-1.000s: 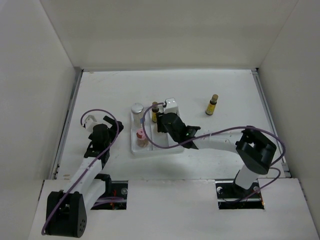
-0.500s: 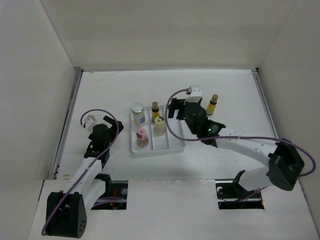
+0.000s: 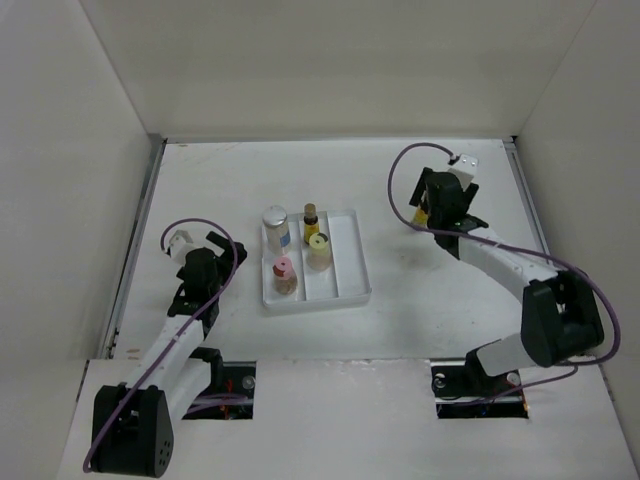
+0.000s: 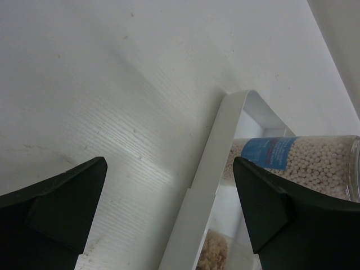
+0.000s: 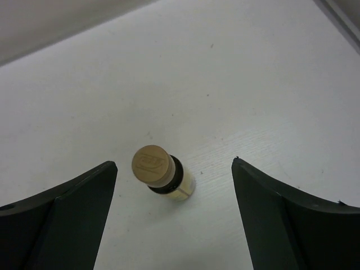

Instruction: Organize the condiment bottles

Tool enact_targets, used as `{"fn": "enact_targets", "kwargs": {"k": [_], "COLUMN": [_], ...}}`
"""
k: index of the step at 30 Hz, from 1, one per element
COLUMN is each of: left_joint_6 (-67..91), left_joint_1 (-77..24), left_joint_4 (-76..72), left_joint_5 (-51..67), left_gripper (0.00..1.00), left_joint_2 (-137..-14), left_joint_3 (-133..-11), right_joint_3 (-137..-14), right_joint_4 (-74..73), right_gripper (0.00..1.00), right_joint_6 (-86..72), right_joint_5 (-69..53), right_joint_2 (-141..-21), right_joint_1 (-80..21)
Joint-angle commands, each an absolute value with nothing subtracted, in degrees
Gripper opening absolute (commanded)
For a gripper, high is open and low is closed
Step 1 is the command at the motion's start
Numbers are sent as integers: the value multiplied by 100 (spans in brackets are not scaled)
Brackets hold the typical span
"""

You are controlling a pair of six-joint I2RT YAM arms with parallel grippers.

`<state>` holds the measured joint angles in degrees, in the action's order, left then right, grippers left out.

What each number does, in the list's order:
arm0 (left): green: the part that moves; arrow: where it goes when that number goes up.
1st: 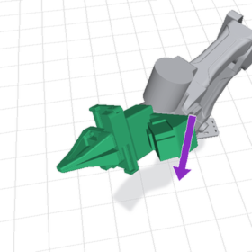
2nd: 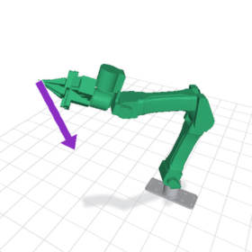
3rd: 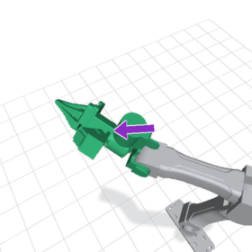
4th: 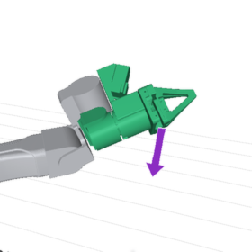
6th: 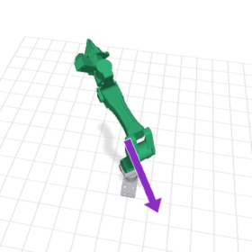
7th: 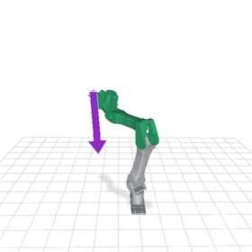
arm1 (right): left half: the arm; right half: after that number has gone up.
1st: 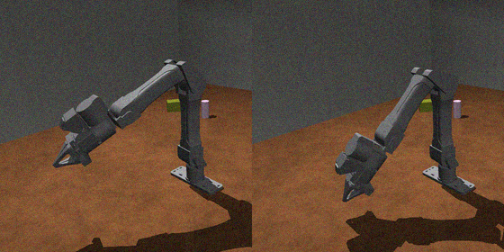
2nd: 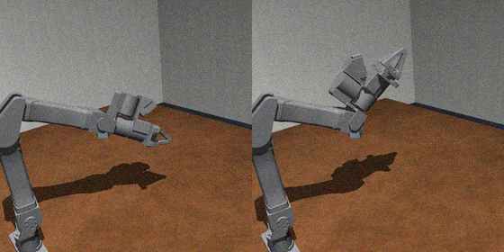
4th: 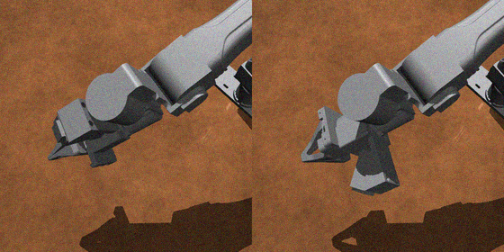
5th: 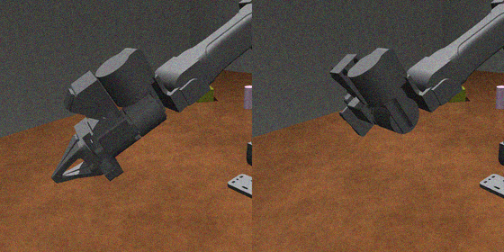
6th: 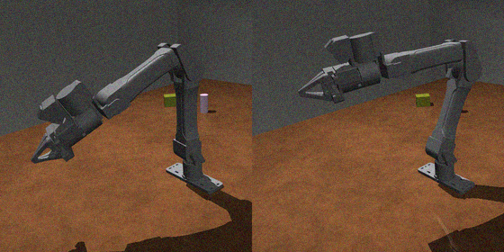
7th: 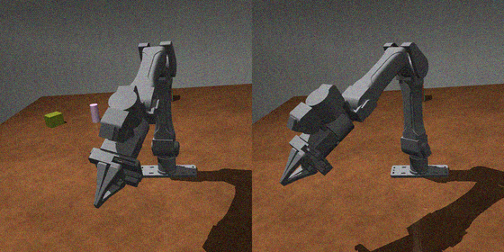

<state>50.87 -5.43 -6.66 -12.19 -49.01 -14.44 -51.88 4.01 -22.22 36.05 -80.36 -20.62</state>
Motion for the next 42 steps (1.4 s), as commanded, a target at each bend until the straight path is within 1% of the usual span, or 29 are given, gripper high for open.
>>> {"fn": "enact_targets", "kwargs": {"k": [1, 5, 9, 10, 11, 13, 18, 23, 27, 30, 33, 42], "left_joint_6": [5036, 5062, 5071, 5080, 5080, 5063, 5080, 5089, 5106, 5133, 5072, 5027], "left_joint_1": [-558, -532, -532, -532, -540, -575, -593, -576, -540, -540, -558, -470], "left_joint_4": [-835, -818, -844, -835, -818, -800, -800, -782, -650, -703, -642, -703], "left_joint_5": [-1257, -1257, -1274, -1274, -1274, -1274, -1310, -1310, -1274, -1301, -1309, -1310], "left_gripper": [100, 100, 100, 100, 100, 100, 100, 100, 100, 100, 100, 100], "left_joint_2": [-4861, -4904, -4878, -4878, -4895, -4922, -5001, -4852, -4860, -4825, -4878, -4878], "left_joint_3": [-1591, -1582, -1529, -1529, -1564, -1617, -1705, -1661, -1679, -1626, -1749, -1635], "right_joint_3": [-5624, -5818, -5827, -5784, -5731, -5599, -5370, -5116, -4984, -5036, -5211, -5633], "right_joint_4": [413, 439, 641, 703, 773, 913, 862, 546, 360, 439, 597, 1002], "right_gripper": [87, 75, 49, 44, 39, 33, 31, 31, 30, 30, 30, 29], "right_joint_6": [-2153, -2101, -2066, -2031, -1987, -1899, -1591, -1687, -2012, -2118, -2127, -2057], "right_joint_5": [3095, 2865, 2900, 2926, 2979, 3207, 3691, 3718, 3630, 3551, 3454, 3348], "right_joint_2": [-8375, -8753, -8956, -8947, -8895, -8650, -7666, -6769, -6452, -6477, -6766, -8120], "right_joint_1": [-1886, -1771, -1744, -1753, -1753, -1893, -2885, -4045, -4941, -5566, -6050, -6613]}}
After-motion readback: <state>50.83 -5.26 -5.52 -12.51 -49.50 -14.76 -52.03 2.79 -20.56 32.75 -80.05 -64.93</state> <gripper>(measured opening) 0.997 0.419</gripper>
